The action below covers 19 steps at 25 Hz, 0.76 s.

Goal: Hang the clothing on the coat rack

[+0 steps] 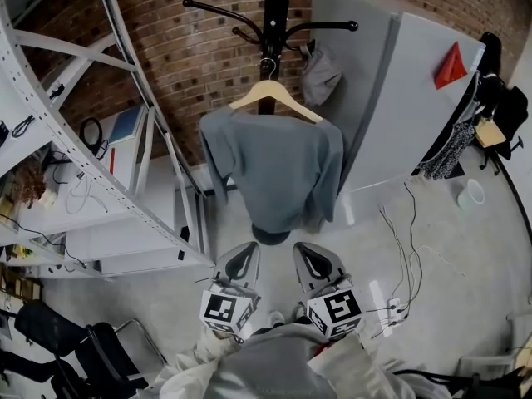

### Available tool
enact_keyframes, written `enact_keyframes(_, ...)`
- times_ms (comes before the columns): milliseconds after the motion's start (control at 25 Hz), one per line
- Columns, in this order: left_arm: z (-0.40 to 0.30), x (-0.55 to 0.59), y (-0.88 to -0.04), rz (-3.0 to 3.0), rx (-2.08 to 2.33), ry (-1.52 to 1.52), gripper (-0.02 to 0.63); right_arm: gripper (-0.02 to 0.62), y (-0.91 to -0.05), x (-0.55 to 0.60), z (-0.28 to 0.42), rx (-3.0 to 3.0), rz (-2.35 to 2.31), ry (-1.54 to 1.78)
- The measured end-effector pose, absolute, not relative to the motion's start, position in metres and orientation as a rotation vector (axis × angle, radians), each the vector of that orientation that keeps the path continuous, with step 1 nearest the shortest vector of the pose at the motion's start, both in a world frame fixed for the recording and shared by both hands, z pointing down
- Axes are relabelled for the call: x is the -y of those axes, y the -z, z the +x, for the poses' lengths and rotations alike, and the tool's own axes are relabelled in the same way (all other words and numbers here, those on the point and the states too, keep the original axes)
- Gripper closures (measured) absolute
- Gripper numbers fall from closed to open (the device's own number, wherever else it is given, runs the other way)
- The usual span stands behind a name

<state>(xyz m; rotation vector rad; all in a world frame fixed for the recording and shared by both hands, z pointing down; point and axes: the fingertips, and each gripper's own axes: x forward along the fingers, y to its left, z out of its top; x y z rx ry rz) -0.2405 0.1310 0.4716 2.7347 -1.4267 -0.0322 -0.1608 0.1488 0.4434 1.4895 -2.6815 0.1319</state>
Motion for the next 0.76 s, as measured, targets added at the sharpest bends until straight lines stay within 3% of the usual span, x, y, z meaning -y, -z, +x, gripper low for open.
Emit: enact_keyframes(760, -0.194, -0.099, -0.47, 2.676, 1.506, 0.02, 0.598, 0.571, -0.437, -0.114, -0.127, 2.742, 1.425, -0.108)
